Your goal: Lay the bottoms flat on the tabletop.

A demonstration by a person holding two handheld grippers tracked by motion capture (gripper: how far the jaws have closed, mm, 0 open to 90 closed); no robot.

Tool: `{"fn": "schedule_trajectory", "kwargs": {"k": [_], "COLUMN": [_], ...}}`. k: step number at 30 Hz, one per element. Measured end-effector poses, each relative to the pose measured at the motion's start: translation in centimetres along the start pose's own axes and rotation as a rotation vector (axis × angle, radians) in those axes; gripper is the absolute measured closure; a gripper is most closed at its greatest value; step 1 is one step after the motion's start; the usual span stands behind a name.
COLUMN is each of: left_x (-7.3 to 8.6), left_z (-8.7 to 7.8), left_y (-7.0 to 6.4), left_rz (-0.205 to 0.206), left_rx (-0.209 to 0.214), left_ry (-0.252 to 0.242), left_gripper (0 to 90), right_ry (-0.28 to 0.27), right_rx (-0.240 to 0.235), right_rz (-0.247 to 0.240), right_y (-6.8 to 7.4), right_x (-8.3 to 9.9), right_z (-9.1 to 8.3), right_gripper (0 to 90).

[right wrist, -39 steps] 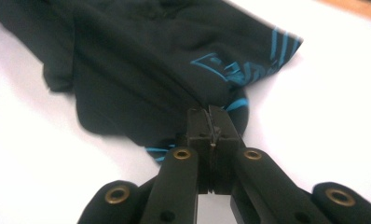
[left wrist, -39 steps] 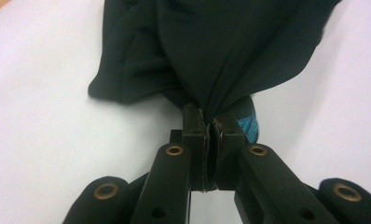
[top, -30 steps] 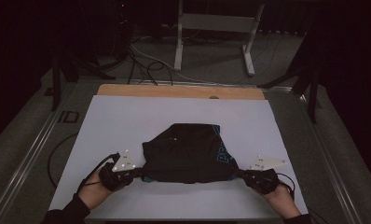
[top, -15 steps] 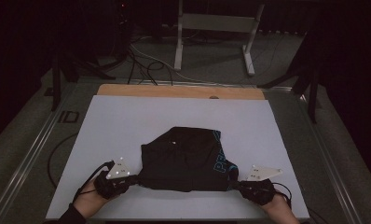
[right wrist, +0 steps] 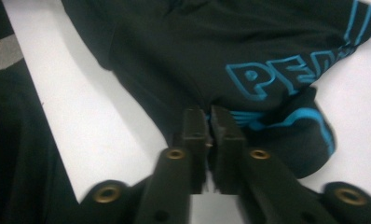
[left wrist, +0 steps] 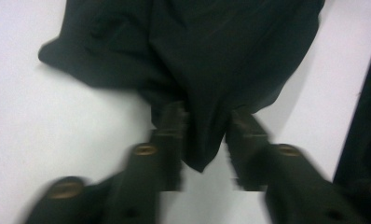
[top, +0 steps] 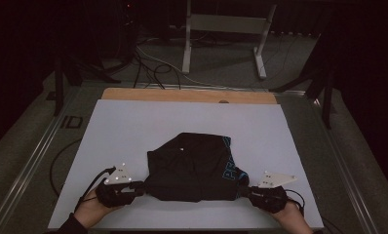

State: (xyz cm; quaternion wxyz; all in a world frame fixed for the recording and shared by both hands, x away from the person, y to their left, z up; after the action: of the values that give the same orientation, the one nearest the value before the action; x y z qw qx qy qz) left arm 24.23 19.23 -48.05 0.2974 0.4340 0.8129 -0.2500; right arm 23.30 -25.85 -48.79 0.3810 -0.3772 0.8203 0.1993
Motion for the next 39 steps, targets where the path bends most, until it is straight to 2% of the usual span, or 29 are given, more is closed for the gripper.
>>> {"fn": "schedule_trajectory", "kwargs": {"k": [1,3,5,7,10,12,14,15,17,19,23,26,28,33,35,39], "left_x": [-0.2,-0.5,-1.0,-1.3,-1.6,-1.9,-2.1,-2.3,-2.6,-2.8,-3.4,-3.8,-3.9,-4.4,-4.7,-5.0], "left_z": [-0.2,-0.7,-1.1,-1.3,-1.3,-1.4,-1.4,-1.5,-1.6,-1.7,-1.8,-1.9,-1.9,-1.5,-1.3,-0.6], "left_y": [0.0,-0.3,-0.5,-0.6,-0.6,-0.5,-0.4,-0.3,0.0,0.2,0.6,0.9,1.1,2.5,3.0,4.0], "left_rz": [-0.007,0.007,0.018,0.019,0.022,0.024,0.025,0.02,0.008,0.01,-0.02,-0.028,-0.032,-0.115,-0.132,-0.168], "left_rx": [-0.009,-0.007,0.006,0.018,0.028,0.041,0.039,0.053,0.05,0.044,0.034,0.014,0.006,-0.057,-0.077,-0.12], "left_ry": [-0.014,-0.025,-0.036,-0.038,-0.043,-0.052,-0.062,-0.065,-0.071,-0.07,-0.083,-0.087,-0.085,-0.082,-0.086,-0.085], "left_gripper": [60.4,47.3,37.8,28.0,21.7,19.5,12.0,8.0,3.7,1.6,1.2,1.3,1.5,2.1,2.4,2.4], "right_ry": [-0.01,-0.026,-0.042,-0.047,-0.062,-0.069,-0.087,-0.091,-0.092,-0.087,-0.1,-0.121,-0.131,-0.179,-0.182,-0.198], "right_rx": [0.0,0.015,0.004,0.007,-0.014,-0.021,-0.039,-0.059,-0.072,-0.074,-0.082,-0.049,-0.039,-0.006,0.021,0.038], "right_rz": [-0.002,0.007,0.007,0.002,0.013,0.016,0.034,0.036,0.03,0.026,0.026,0.008,0.018,0.016,0.0,0.012], "right_y": [-0.1,-0.2,-0.3,-0.3,-0.4,-0.5,-0.7,-0.8,-1.0,-1.2,-1.6,-2.1,-2.1,-3.8,-4.3,-5.4], "right_x": [-0.1,-0.5,-0.8,-1.1,-1.5,-1.6,-1.9,-2.0,-2.2,-2.5,-3.4,-4.0,-4.2,-5.2,-5.6,-6.2], "right_z": [-0.1,-0.4,-0.4,-0.6,-0.5,-0.4,-0.3,-0.2,-0.1,0.0,0.1,0.2,0.3,0.6,0.9,1.7], "right_gripper": [77.8,68.0,56.5,50.9,39.1,35.8,24.3,19.7,13.8,12.7,10.0,10.1,10.1,10.1,10.3,10.2]}}
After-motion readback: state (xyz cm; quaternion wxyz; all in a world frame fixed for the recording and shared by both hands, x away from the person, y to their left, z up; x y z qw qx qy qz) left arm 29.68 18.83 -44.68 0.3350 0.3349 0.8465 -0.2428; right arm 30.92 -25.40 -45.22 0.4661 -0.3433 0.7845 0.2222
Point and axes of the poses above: each handheld gripper's, and its own axes: z roughly forward along the jaws, x roughly out of its underside, y roughly to its left, the point moved 1 cm from there along z, roughly forward along the jaws, and after that the axes turned 5 degrees about x, right-handed, at the moved point
